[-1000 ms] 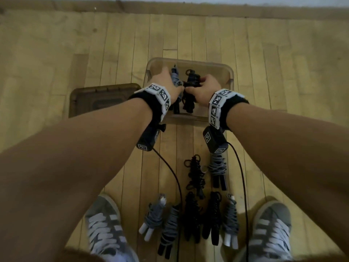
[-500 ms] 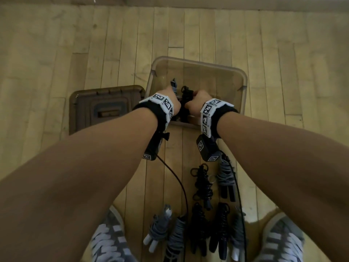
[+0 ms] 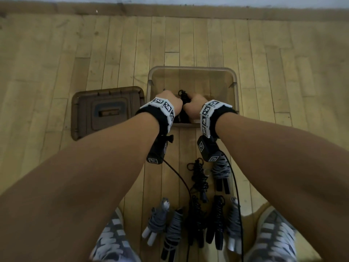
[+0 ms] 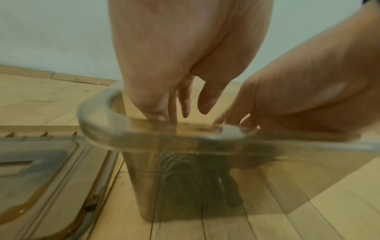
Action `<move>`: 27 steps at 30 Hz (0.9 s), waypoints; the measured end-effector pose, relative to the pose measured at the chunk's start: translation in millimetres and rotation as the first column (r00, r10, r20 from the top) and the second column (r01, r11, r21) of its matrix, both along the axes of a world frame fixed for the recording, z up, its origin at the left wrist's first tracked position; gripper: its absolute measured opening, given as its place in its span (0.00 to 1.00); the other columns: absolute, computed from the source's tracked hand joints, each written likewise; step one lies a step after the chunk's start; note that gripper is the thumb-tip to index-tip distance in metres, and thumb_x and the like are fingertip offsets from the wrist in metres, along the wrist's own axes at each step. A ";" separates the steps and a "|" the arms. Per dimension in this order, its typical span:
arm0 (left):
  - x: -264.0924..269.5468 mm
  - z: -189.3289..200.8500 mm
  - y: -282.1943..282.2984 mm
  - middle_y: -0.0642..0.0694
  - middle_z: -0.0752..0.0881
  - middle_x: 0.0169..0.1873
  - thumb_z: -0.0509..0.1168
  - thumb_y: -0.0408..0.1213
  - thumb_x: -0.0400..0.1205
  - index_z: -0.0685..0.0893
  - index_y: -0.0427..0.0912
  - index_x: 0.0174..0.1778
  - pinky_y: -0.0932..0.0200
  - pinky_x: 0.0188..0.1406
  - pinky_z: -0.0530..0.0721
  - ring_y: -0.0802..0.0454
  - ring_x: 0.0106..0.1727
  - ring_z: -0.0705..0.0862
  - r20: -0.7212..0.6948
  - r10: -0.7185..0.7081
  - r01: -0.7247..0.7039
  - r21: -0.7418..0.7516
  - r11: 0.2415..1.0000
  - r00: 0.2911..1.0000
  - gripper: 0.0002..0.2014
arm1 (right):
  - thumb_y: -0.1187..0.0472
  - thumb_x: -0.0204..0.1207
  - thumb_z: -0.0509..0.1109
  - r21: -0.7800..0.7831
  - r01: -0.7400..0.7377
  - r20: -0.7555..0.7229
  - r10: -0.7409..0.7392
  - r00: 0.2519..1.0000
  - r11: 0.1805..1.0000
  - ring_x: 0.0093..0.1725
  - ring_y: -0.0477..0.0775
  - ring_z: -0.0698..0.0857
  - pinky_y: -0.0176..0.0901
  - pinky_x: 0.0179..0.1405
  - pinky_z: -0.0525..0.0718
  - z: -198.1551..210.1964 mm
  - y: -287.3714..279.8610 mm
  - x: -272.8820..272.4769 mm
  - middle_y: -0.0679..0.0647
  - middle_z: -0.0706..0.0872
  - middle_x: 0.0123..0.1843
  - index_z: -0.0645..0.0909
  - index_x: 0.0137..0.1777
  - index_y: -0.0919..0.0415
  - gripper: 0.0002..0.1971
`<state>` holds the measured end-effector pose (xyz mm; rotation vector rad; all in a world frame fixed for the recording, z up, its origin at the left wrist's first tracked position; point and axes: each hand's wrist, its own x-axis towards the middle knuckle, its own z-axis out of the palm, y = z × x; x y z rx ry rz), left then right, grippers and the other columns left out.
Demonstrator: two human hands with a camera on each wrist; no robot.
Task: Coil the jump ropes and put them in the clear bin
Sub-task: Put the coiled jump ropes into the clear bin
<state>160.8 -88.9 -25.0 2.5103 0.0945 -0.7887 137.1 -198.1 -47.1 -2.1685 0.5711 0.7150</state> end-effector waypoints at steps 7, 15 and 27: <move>-23.7 30.5 9.0 0.40 0.86 0.66 0.61 0.35 0.86 0.84 0.44 0.72 0.58 0.47 0.78 0.42 0.60 0.86 0.162 0.045 -0.025 -0.123 0.992 0.986 0.18 | 0.60 0.83 0.68 -0.058 0.014 0.200 -0.003 0.980 0.998 0.67 0.59 0.85 0.45 0.62 0.83 38.0 -3.2 -33.0 0.58 0.85 0.71 0.77 0.78 0.58 0.23; -108.2 51.3 19.2 0.47 0.89 0.53 0.61 0.36 0.87 0.85 0.49 0.65 0.56 0.37 0.84 0.50 0.44 0.87 0.319 -0.078 0.144 -0.190 0.971 0.945 0.13 | 0.58 0.83 0.68 -0.232 0.072 0.438 0.038 0.898 0.970 0.54 0.48 0.83 0.42 0.54 0.82 68.8 -14.1 -119.1 0.51 0.87 0.60 0.82 0.68 0.53 0.15; -197.4 -33.1 -8.3 0.35 0.84 0.65 0.63 0.38 0.87 0.78 0.38 0.73 0.46 0.61 0.85 0.35 0.62 0.85 -0.110 -0.302 0.308 0.044 0.950 0.947 0.18 | 0.52 0.81 0.70 -0.314 -0.113 -0.079 0.092 0.993 0.943 0.60 0.69 0.84 0.53 0.53 0.84 -3.7 -47.0 -219.7 0.67 0.77 0.71 0.62 0.85 0.53 0.34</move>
